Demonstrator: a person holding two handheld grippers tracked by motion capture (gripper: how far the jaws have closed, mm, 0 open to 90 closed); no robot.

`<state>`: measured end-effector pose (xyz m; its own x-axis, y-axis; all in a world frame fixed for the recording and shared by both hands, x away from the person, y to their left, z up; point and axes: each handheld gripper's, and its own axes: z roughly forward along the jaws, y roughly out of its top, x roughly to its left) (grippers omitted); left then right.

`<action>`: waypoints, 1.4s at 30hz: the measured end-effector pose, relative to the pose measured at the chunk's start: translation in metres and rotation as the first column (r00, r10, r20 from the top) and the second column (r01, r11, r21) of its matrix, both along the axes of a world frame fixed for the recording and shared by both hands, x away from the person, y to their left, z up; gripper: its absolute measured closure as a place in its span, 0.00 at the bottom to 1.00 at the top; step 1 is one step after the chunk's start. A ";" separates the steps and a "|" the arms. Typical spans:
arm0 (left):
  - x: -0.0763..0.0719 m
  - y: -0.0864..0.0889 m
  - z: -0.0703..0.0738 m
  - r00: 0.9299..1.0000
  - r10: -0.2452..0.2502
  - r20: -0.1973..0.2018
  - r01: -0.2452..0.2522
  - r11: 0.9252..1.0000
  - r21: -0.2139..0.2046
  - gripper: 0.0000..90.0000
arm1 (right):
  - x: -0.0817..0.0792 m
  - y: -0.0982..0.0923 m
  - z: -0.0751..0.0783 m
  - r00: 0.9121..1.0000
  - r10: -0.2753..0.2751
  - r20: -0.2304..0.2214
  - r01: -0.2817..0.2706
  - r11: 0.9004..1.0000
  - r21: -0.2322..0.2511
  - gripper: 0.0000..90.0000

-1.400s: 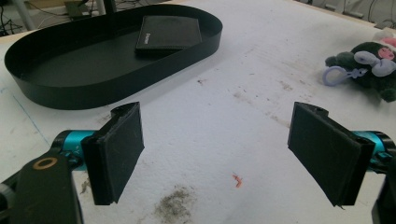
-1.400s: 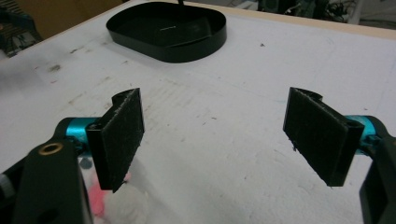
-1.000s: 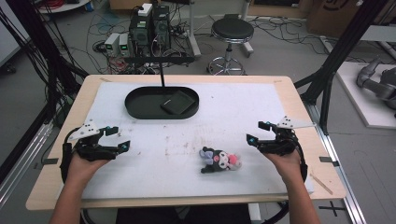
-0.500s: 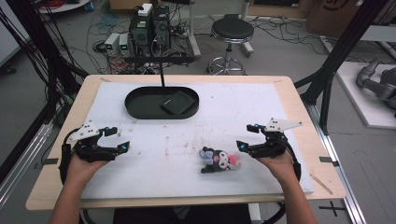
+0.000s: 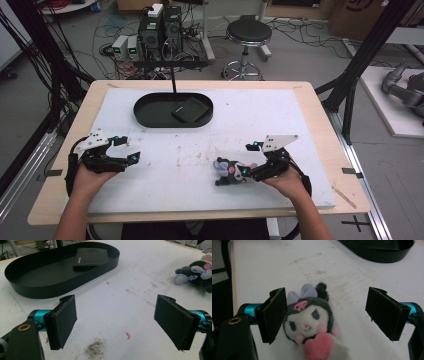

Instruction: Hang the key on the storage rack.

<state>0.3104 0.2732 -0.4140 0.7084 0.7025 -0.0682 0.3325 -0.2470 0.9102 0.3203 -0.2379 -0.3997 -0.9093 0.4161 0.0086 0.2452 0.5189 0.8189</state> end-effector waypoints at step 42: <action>-0.004 0.004 0.009 1.000 -0.003 0.023 0.003 1.000 -0.020 0.20 | 0.056 0.024 0.050 0.995 -0.061 -0.073 0.063 0.998 0.023 0.37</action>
<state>0.3066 0.2769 -0.4048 0.7118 0.6993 -0.0657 0.3109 -0.2299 0.9222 0.3759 -0.2138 -0.3500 -0.8783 0.4706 0.0843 0.3351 0.4803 0.8106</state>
